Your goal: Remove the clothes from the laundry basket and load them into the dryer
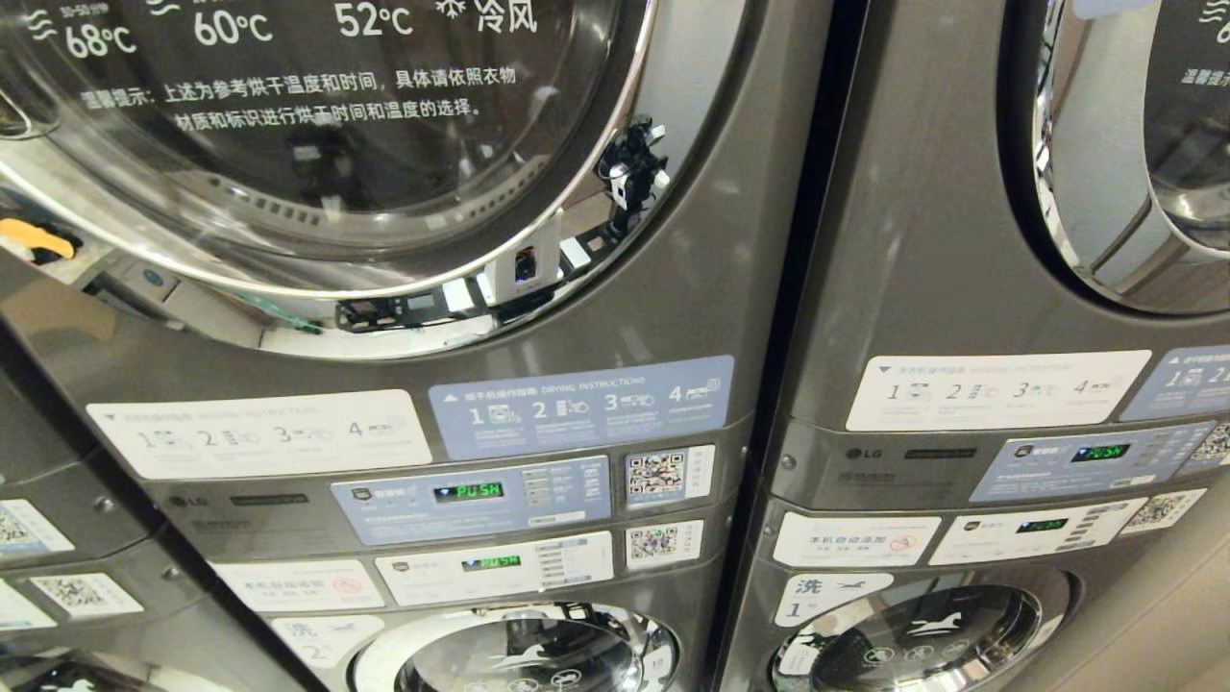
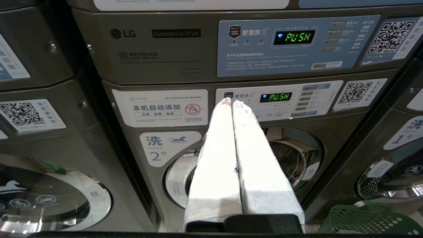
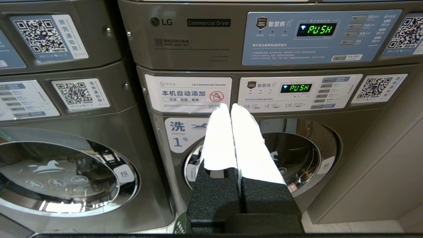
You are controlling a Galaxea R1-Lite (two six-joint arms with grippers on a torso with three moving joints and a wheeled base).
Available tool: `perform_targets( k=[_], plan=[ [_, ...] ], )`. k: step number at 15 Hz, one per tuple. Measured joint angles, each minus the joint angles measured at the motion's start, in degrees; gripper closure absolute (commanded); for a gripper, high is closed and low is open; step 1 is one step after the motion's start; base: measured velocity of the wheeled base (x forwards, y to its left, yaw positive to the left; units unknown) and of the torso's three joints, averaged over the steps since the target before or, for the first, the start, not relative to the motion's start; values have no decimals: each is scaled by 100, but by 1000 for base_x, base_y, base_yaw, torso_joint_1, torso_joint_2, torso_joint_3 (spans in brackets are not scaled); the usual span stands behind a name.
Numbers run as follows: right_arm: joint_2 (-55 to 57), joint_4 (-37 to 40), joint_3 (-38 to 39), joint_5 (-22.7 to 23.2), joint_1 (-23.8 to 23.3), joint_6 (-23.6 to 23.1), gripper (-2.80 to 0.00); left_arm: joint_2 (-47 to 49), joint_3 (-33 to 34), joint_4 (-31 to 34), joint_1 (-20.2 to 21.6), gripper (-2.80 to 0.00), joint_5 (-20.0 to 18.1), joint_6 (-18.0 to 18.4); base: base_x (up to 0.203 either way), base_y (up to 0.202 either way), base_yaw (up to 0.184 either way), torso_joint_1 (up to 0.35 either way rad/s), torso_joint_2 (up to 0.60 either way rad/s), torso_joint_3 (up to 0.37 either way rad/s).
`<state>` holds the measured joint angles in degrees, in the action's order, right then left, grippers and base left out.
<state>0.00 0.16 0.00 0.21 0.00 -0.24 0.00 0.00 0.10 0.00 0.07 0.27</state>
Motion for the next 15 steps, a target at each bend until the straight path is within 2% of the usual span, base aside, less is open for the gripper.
perform_targets(
  k=[15],
  plan=[
    [0, 2, 0, 0, 0, 0, 0, 0, 0, 0, 0, 0, 0, 0, 0, 0, 0, 0, 0, 0]
  ],
)
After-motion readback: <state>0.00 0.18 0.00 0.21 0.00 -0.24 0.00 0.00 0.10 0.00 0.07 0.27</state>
